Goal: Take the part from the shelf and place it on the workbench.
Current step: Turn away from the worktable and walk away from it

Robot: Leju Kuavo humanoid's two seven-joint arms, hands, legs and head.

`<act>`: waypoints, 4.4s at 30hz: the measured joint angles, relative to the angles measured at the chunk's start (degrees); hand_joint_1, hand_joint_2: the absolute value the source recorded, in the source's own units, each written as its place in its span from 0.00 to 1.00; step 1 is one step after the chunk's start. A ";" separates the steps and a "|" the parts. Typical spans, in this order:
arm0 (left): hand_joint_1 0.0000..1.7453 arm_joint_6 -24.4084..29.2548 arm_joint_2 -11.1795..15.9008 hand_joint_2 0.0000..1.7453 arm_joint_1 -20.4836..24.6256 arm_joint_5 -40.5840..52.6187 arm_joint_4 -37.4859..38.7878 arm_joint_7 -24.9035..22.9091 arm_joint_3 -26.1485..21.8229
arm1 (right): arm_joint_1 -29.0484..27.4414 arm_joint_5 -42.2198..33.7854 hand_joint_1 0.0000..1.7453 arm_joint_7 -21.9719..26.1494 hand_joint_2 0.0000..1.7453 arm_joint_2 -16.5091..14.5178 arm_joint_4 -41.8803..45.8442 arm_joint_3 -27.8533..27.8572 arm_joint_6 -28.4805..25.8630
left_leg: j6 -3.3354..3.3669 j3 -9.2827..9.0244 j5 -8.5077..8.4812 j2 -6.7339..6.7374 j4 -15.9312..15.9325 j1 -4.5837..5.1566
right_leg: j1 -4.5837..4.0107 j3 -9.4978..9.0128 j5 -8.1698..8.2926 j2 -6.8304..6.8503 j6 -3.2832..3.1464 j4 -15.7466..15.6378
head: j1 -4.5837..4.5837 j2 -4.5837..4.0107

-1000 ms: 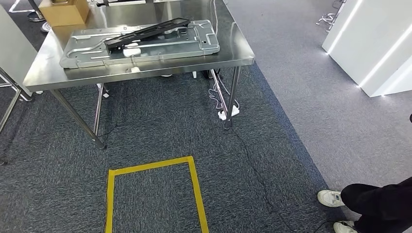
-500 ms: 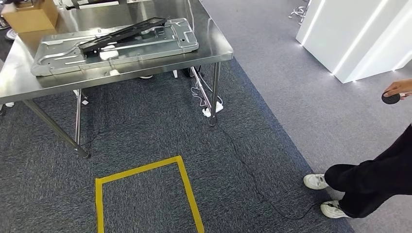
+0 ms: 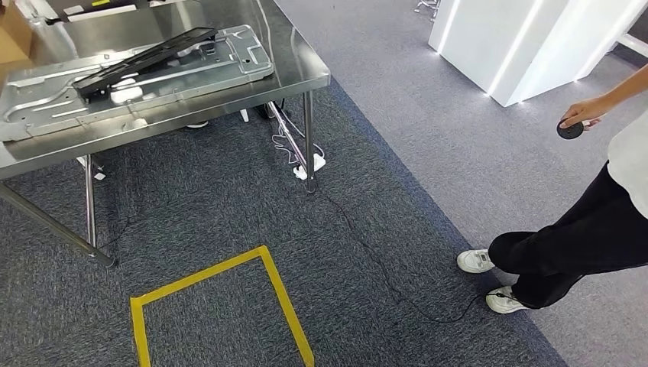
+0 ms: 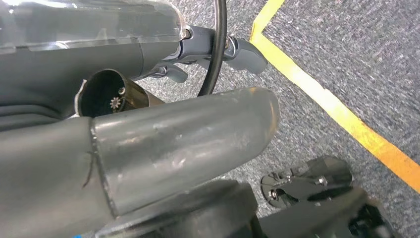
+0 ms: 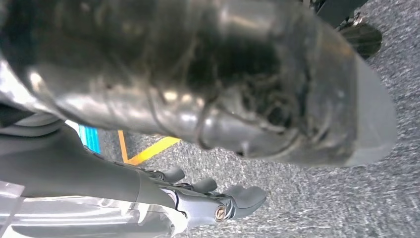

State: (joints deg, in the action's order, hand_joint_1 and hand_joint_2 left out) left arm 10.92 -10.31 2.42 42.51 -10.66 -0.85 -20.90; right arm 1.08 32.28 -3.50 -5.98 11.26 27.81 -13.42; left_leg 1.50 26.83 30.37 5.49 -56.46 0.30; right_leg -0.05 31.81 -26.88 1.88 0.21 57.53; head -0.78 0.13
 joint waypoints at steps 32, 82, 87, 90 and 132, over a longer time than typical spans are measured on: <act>0.00 1.37 0.52 0.00 -0.03 -0.10 -0.02 1.93 -1.75 | 0.54 1.10 0.00 0.96 0.00 -0.09 0.00 1.88 -0.27 | -1.15 1.71 0.05 -1.49 -1.77 -0.64 | 0.76 0.57 0.33 -0.90 -0.13 0.27 | -0.03 0.00; 0.00 4.06 1.36 0.00 -0.46 -2.25 -0.03 3.75 -6.44 | 0.59 7.09 0.00 -0.33 0.00 -0.05 -0.05 2.23 1.57 | 1.54 3.52 -3.06 -4.69 -0.63 -0.77 | 0.75 8.25 -6.47 -2.68 1.43 14.63 | -0.11 0.00; 0.00 5.90 0.91 0.00 -0.10 -4.02 -0.03 3.67 -8.72 | 0.67 7.37 0.00 0.56 0.00 -0.10 -0.07 2.24 1.54 | 0.74 3.02 -2.34 -1.79 -0.89 -0.69 | 1.44 3.14 -0.89 -0.24 1.87 5.62 | -0.12 0.00; 0.00 6.07 0.64 0.00 0.10 -3.61 -0.03 2.22 -9.22 | 0.85 7.17 0.00 0.67 0.00 -0.14 -0.06 2.25 1.45 | -0.47 2.59 -1.71 -0.77 -1.01 -0.52 | 0.89 0.90 -0.05 0.69 1.12 1.16 | -0.10 0.00; 0.00 4.33 0.44 0.00 0.14 -1.03 -0.03 4.46 -10.14 | 1.11 7.28 0.00 -0.05 0.00 1.06 -0.04 5.01 -0.61 | -1.27 7.83 0.51 -5.89 -11.13 -0.92 | 0.37 0.46 0.33 -5.23 -1.12 0.81 | -0.01 0.00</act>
State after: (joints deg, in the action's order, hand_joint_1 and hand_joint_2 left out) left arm 15.25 -9.87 2.57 41.48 -10.69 3.62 -31.04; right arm 2.19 39.57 -3.55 -4.92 11.21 32.82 -14.03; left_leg 0.23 34.65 30.89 -0.40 -67.59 -0.62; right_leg 0.31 32.27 -26.55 -3.35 -0.91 58.33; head -0.79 0.13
